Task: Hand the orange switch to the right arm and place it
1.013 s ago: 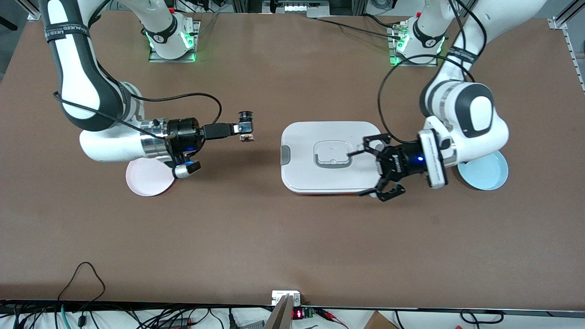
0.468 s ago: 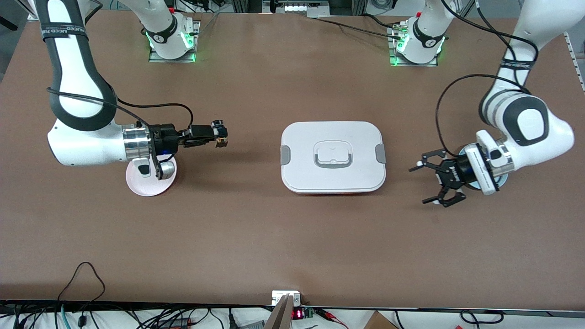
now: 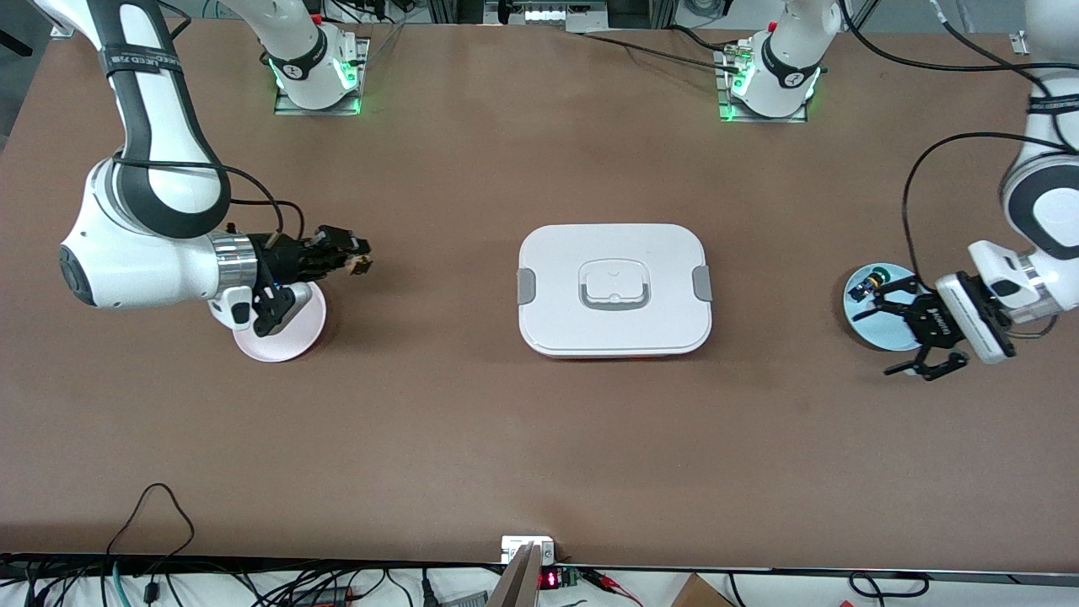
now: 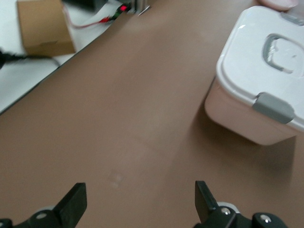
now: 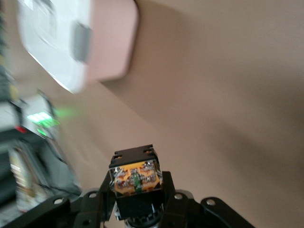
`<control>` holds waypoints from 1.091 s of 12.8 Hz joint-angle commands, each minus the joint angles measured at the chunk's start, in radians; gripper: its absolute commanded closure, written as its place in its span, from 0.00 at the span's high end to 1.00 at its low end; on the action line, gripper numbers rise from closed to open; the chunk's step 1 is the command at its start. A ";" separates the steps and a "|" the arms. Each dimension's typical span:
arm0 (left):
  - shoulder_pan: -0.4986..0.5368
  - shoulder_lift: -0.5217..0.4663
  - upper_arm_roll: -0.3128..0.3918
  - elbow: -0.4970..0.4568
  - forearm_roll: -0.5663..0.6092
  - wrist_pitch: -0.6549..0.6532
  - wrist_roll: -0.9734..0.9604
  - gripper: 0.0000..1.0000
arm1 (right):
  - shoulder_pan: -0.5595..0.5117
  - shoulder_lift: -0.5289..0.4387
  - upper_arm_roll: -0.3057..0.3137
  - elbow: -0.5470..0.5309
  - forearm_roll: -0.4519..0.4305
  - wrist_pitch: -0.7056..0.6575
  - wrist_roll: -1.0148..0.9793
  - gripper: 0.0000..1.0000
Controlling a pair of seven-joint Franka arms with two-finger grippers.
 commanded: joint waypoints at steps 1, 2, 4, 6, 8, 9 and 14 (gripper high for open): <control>0.001 -0.022 0.020 0.103 0.218 -0.086 -0.298 1.00 | -0.024 -0.015 0.010 -0.015 -0.205 0.026 -0.161 0.12; 0.001 -0.022 0.020 0.170 0.309 -0.162 -0.434 1.00 | -0.033 -0.009 0.010 -0.018 -0.262 0.052 -0.217 0.12; -0.002 -0.022 0.012 0.310 0.479 -0.308 -0.698 1.00 | -0.051 -0.007 0.010 -0.038 -0.385 0.114 -0.340 0.12; -0.011 -0.022 0.007 0.388 0.532 -0.412 -0.866 1.00 | -0.067 -0.010 0.010 -0.074 -0.482 0.208 -0.448 0.12; -0.016 -0.046 0.003 0.408 0.544 -0.500 -1.059 1.00 | -0.080 -0.007 0.010 -0.125 -0.533 0.340 -0.577 0.12; -0.036 -0.072 0.003 0.408 0.581 -0.525 -1.162 1.00 | -0.088 -0.007 0.010 -0.159 -0.545 0.407 -0.625 0.12; -0.155 -0.200 0.012 0.343 0.652 -0.614 -1.455 1.00 | -0.090 0.020 0.010 -0.243 -0.553 0.592 -0.730 0.12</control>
